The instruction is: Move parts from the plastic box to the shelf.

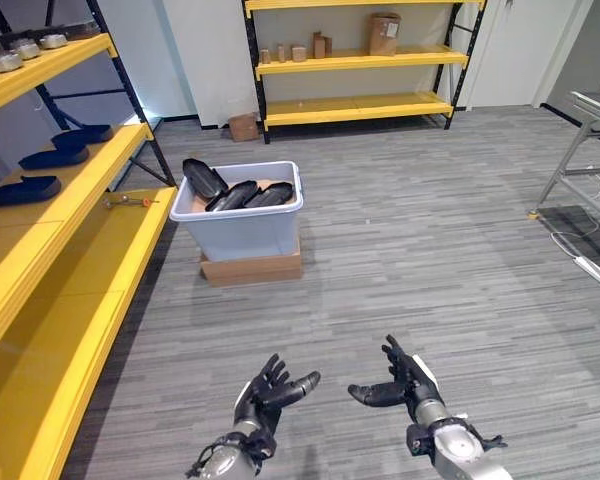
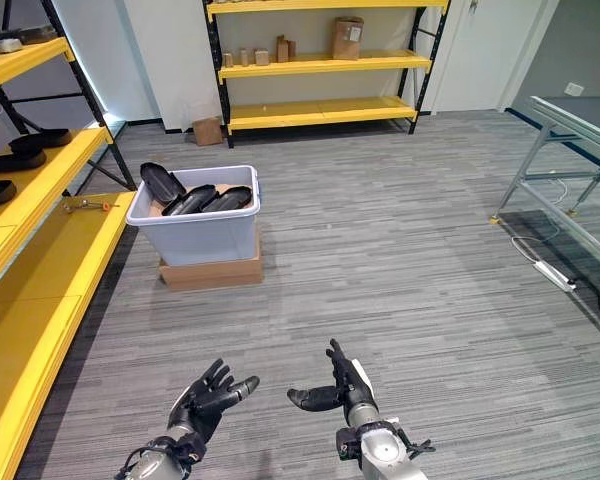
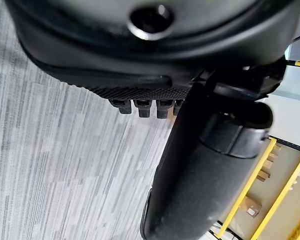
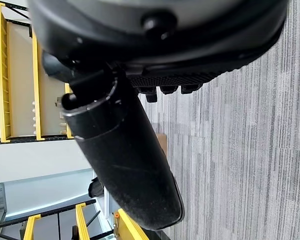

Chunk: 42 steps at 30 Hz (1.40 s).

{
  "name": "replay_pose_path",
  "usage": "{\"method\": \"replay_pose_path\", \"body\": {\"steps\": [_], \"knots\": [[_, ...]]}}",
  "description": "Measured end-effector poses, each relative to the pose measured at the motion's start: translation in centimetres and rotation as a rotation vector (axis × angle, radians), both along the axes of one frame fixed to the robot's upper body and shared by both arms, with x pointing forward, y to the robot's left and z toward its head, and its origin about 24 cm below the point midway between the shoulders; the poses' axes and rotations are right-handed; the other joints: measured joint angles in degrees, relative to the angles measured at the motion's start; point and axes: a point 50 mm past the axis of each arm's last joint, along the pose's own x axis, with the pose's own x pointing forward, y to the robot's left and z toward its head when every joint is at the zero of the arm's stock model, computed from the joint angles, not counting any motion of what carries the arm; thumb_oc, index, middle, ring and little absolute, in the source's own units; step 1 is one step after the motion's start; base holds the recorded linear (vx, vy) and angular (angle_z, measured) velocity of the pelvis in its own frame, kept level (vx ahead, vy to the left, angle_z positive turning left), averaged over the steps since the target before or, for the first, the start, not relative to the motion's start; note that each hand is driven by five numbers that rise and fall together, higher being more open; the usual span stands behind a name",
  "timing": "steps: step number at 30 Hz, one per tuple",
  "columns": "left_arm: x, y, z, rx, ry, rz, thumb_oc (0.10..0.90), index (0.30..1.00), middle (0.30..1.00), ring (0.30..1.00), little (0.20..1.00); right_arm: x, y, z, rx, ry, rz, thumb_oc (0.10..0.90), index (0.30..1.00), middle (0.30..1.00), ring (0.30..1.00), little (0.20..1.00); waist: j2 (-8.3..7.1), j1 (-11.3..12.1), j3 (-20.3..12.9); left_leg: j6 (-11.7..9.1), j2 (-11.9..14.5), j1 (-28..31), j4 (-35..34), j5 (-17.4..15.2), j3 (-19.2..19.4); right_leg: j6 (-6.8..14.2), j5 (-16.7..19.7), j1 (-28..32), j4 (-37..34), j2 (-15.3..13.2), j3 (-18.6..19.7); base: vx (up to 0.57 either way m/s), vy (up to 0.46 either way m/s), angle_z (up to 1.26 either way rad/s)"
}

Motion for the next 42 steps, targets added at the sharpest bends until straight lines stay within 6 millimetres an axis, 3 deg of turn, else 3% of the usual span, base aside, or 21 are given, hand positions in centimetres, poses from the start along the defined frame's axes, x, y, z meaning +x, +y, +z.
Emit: {"method": "replay_pose_path", "body": {"steps": [22,30,33,37,40,41,42], "knots": [[0.0,0.9,0.1,0.008,-0.004,0.043,0.900,1.000,1.000,1.000,1.000,0.1,-0.3,0.1,-0.002,-0.004,-0.010,0.900,1.000,1.000,1.000,1.000,-0.18,0.09,0.52,0.04,0.05,0.59,0.00,-0.08,-0.03,0.04,1.05,2.04,-2.89,0.15,-0.01,0.00,0.003,0.00],[0.5,2.1,0.5,0.000,-0.044,0.143,0.900,1.000,1.000,1.000,1.000,0.1,-0.3,0.1,-0.003,-0.009,-0.010,0.900,1.000,1.000,1.000,1.000,-0.37,0.37,1.06,0.23,0.02,0.69,0.04,-0.18,0.11,0.03,0.93,1.57,-1.86,0.18,0.37,-0.02,0.040,-0.03],[0.9,2.9,0.9,0.012,-0.072,0.176,0.900,1.000,1.000,1.000,1.000,0.1,-0.5,0.1,-0.006,-0.011,-0.013,0.900,1.000,1.000,1.000,1.000,-0.63,1.04,3.13,0.56,-0.06,0.45,0.51,-0.39,0.19,0.01,-0.93,-0.43,1.95,-0.08,0.23,-0.03,0.099,-0.03],[0.6,3.1,0.6,0.022,-0.055,0.192,0.900,1.000,1.000,1.000,1.000,0.2,-0.7,0.2,-0.002,-0.014,-0.013,0.900,1.000,1.000,1.000,1.000,-0.95,1.79,4.01,1.70,-1.55,-0.36,0.74,-0.55,-0.17,0.84,-4.67,-5.15,12.00,-1.65,-0.16,-0.02,0.106,0.06],[1.5,3.0,0.6,0.029,-0.061,0.184,0.900,1.000,1.000,1.000,1.000,0.3,-1.1,0.3,-0.022,-0.030,-0.022,0.900,1.000,1.000,1.000,1.000,-1.07,1.20,6.83,2.51,-2.33,-0.35,2.60,-0.85,-2.57,2.65,-5.97,-9.29,25.08,-3.14,-0.88,0.01,0.032,0.47],[1.8,3.2,0.8,0.036,-0.073,0.184,0.900,1.000,1.000,1.000,1.000,-0.3,-1.3,-0.1,-0.025,-0.011,-0.030,0.900,1.000,1.000,1.000,1.000,-1.89,1.19,7.13,3.24,-3.01,-0.35,3.50,-1.70,-4.57,3.01,-6.89,-12.35,30.66,-4.05,-0.93,0.07,0.027,0.73],[1.9,3.3,0.9,0.044,-0.082,0.185,0.900,1.000,1.000,1.000,1.000,-0.3,-1.2,-0.1,-0.021,-0.010,-0.029,0.900,1.000,1.000,1.000,1.000,-2.60,1.32,7.35,3.46,-3.27,-0.60,3.82,-1.67,-5.10,2.80,-7.32,-13.07,31.96,-4.20,-0.20,0.09,0.019,0.54]]}}
